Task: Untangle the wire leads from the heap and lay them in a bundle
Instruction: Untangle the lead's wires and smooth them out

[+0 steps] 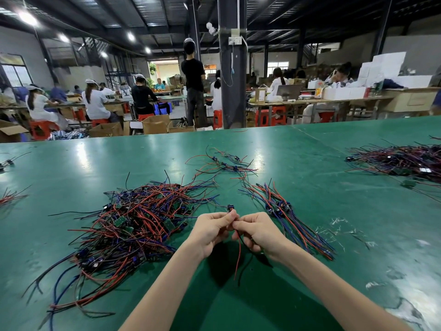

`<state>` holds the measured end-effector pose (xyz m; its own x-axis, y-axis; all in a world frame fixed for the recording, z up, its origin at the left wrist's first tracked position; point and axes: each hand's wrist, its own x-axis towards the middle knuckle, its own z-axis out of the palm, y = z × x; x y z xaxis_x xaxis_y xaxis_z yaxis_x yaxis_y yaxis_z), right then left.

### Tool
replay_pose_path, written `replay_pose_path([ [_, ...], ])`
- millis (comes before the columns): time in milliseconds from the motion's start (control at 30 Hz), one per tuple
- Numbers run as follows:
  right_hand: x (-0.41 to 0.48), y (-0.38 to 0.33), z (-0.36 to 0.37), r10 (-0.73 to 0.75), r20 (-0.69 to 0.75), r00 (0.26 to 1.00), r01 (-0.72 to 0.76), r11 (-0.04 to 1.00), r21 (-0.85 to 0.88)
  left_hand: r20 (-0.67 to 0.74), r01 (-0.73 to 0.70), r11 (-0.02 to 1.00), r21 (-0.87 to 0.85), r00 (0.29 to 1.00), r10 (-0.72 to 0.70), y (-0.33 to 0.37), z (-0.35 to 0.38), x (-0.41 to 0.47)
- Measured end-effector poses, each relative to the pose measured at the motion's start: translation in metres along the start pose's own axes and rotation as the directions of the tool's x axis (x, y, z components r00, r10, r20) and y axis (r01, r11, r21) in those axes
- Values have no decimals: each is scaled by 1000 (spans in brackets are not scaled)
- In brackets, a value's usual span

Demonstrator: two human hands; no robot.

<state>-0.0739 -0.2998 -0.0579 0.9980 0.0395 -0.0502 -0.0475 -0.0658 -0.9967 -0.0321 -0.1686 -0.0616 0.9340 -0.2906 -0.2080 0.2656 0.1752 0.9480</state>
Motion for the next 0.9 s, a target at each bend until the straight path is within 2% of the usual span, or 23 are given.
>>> replay_pose_path([
  [167,-3,-4,2,-11,12,1000,12,996,-85,-2,-29,1000,0,1000,29,0,0,-1],
  [500,-7,-11,5,4,-12,1000,-4,1000,-26,-69,-187,981,57,979,190,-4,5,-1],
  [633,-6,-11,5,4,-3,1000,-4,999,-38,-71,-198,978,65,977,202,-3,5,-2],
  [900,-8,-15,1,-8,102,995,12,999,-39,-89,-194,978,80,976,200,-1,4,-4],
])
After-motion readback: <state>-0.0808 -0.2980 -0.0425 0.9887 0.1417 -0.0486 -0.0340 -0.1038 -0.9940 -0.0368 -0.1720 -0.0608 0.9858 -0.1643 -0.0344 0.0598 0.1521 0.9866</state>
